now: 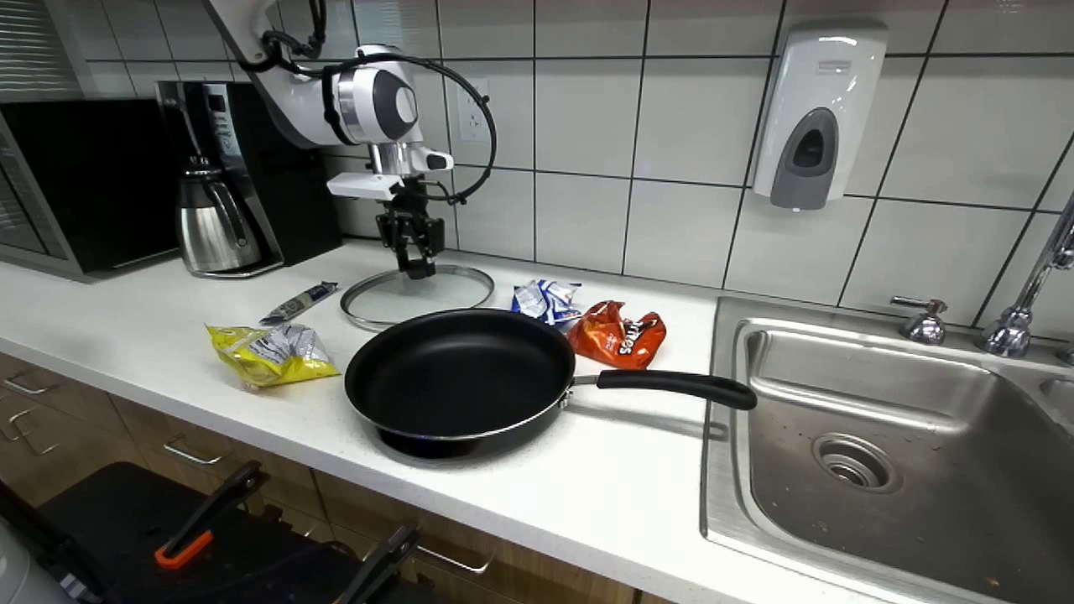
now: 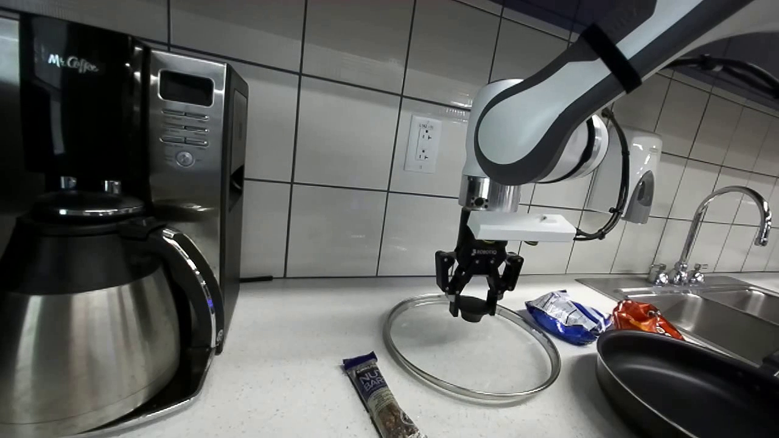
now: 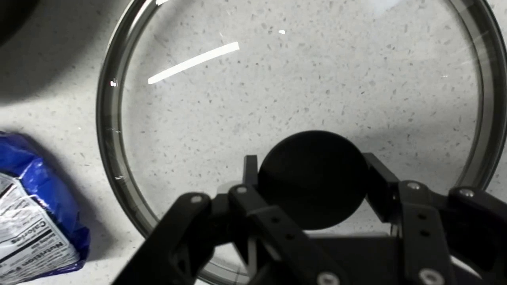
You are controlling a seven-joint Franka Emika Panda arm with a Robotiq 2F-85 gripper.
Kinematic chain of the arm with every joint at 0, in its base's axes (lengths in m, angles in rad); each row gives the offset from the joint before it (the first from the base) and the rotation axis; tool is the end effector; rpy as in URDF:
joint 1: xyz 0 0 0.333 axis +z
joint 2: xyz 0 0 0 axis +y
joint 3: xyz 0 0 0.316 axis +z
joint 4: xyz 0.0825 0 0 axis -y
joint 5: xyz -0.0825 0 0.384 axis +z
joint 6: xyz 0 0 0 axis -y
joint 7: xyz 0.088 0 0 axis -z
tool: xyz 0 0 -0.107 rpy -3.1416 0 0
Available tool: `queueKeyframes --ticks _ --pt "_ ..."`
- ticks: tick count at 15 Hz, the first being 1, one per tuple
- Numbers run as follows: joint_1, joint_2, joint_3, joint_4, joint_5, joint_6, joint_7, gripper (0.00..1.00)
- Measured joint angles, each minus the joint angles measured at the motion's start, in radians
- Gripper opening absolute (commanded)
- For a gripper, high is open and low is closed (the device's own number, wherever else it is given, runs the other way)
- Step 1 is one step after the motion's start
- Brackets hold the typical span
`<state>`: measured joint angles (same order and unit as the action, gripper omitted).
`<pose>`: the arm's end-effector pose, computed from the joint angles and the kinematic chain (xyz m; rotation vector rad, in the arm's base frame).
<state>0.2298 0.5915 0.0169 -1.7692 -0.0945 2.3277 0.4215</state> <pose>0.6388 0.1583 0.2249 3.0711 -0.1714 -0.0182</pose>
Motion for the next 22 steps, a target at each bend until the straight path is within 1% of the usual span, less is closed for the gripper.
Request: queueKeyframes --ticks 1,3,7,10,14,22 --pt "-0.002 0.000 -0.003 0.000 0.004 0.000 -0.001 0.97" --pt "-0.011 -0.002 -0.004 0.005 0.015 0.000 -0.009 1.00" --pt "-0.021 -0.015 -0.004 0.008 0.037 -0.001 -0.028 1.00" --pt "-0.028 -0.031 0.004 0.008 0.086 -0.019 -0.081 1.00" --pt "-0.044 -0.062 0.037 0.007 0.152 -0.069 -0.171 1.00" --pt "-0.043 -0.127 0.106 -0.033 0.182 -0.197 -0.245 1.00"
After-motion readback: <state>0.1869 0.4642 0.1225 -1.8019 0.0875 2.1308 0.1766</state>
